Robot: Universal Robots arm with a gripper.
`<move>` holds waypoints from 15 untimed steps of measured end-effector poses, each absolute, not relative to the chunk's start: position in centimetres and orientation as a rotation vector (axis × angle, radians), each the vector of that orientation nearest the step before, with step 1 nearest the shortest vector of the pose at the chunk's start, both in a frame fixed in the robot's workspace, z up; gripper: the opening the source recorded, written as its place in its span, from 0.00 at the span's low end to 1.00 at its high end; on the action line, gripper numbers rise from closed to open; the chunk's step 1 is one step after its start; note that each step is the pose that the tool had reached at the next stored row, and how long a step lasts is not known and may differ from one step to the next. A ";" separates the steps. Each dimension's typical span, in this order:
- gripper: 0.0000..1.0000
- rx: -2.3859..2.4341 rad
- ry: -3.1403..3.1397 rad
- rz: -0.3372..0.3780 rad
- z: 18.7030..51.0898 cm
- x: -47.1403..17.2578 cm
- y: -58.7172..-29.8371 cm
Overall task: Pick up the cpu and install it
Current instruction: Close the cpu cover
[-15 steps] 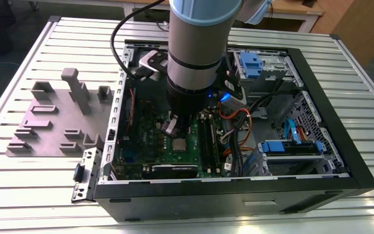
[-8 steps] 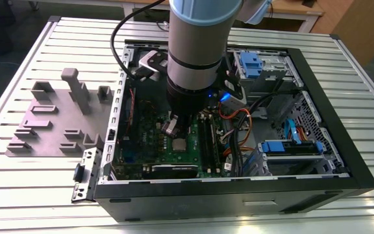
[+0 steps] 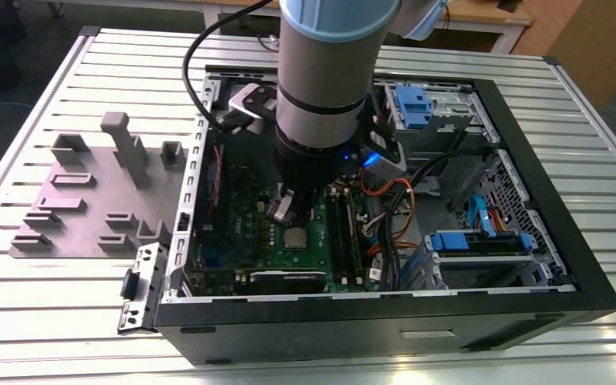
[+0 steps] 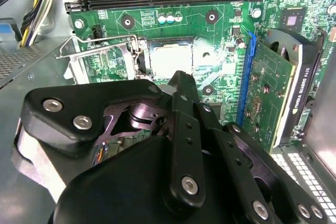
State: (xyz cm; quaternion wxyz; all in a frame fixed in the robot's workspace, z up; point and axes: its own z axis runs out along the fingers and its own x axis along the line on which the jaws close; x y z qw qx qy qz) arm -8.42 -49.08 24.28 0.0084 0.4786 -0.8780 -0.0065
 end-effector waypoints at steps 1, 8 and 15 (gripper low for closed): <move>0.11 1.496 -2.743 -0.020 24.3 -8.4 -49.1; 0.11 1.496 -2.743 -0.020 24.3 -8.0 -49.1; 0.11 1.496 -2.743 -0.020 24.3 -8.0 -49.1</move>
